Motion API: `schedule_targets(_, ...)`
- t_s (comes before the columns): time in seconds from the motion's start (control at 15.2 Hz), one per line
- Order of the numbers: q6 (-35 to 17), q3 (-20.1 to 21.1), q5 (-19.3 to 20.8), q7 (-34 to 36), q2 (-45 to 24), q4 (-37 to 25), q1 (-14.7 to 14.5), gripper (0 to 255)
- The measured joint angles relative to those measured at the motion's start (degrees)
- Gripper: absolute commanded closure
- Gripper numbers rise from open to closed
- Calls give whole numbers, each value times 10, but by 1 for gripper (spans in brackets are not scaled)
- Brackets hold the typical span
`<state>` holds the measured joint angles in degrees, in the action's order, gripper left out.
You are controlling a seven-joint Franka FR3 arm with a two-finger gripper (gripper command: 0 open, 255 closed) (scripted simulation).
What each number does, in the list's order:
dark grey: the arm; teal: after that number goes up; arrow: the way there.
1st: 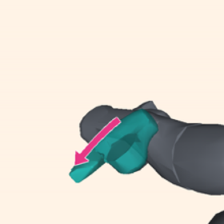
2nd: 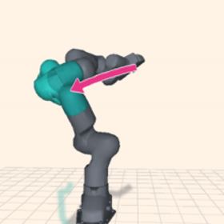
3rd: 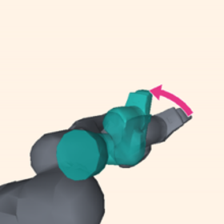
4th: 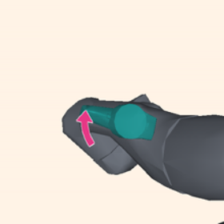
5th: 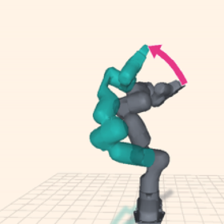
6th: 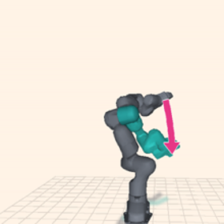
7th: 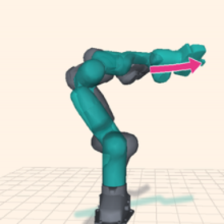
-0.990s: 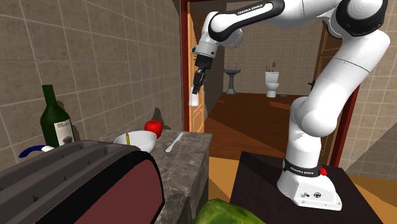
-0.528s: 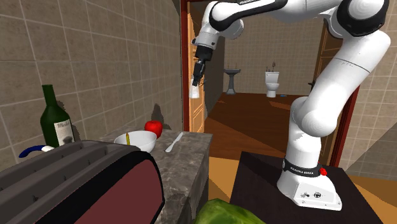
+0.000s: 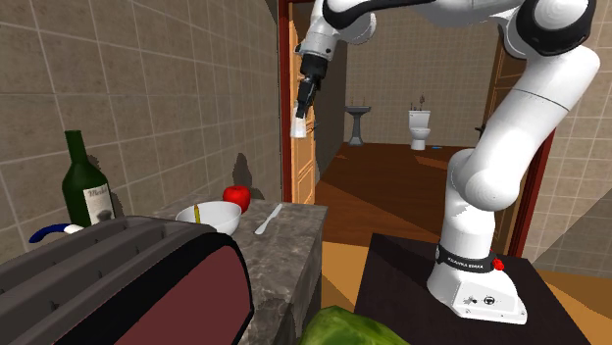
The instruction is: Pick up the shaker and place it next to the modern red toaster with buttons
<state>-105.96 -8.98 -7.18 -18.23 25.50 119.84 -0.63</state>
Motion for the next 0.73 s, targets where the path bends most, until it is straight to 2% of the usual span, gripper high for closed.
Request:
schedule_targets(0.33, 34, 0, 0, 5, -5, -40, -1, 255)
schedule_targets(0.73, 20, 48, -8, 68, -36, -66, -22, 255)
